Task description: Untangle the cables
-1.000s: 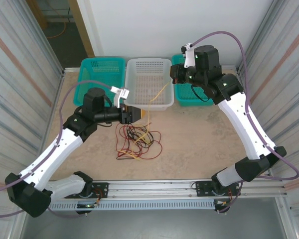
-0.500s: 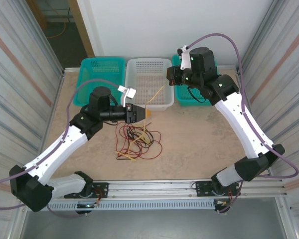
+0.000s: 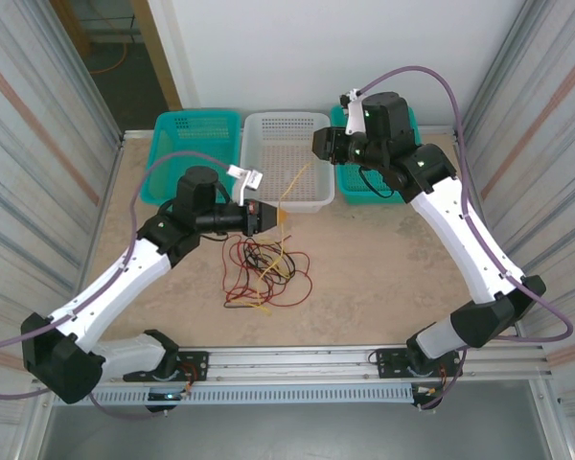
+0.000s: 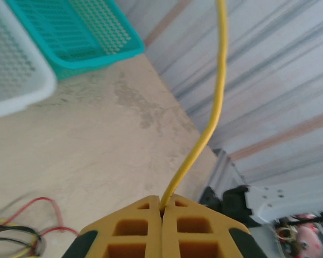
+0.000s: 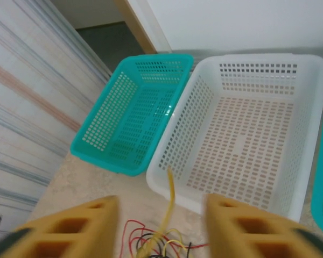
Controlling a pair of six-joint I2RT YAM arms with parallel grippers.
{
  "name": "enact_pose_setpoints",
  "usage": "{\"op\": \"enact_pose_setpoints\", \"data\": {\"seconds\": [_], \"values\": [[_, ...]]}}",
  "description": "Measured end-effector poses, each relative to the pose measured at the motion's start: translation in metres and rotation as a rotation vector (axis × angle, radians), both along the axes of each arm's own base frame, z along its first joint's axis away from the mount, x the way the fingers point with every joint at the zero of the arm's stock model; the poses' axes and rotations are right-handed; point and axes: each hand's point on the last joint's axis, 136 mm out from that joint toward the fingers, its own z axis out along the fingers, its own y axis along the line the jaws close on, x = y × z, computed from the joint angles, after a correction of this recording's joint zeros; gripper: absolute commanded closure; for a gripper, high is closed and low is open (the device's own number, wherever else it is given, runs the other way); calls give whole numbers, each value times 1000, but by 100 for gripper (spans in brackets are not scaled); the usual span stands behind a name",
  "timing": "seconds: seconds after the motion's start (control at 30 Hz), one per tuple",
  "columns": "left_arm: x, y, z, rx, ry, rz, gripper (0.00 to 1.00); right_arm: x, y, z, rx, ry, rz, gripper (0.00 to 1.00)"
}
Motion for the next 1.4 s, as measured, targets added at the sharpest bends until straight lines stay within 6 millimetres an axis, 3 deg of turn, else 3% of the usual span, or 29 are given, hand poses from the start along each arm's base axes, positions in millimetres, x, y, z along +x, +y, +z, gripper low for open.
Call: {"op": "enact_pose_setpoints", "data": {"seconds": [0.17,0.33,0.47,0.6,0.7,0.8,0.97,1.23,1.4], "values": [[62,52,24,161,-125,257,100,4,-33,-7,-15,10,-103,1],[135,127,44,382,-315,577,100,-16,-70,-36,1,69,-186,2],[190,167,31,575,-395,715,100,-36,-66,-66,12,128,-170,3],[249,198,4,720,-398,783,100,-52,-54,-107,-12,216,-141,4],[280,219,-17,817,-402,814,100,-64,-45,-133,-36,278,-117,5],[301,228,-29,882,-420,827,100,-73,-38,-147,-45,313,-93,6],[331,234,-28,900,-461,879,100,-77,-32,-161,-48,344,-77,7],[356,253,-31,831,-402,994,100,-65,-22,-181,-64,377,-71,10],[355,264,-53,807,-290,1025,48,-61,-18,-190,-73,399,-65,10]]}}
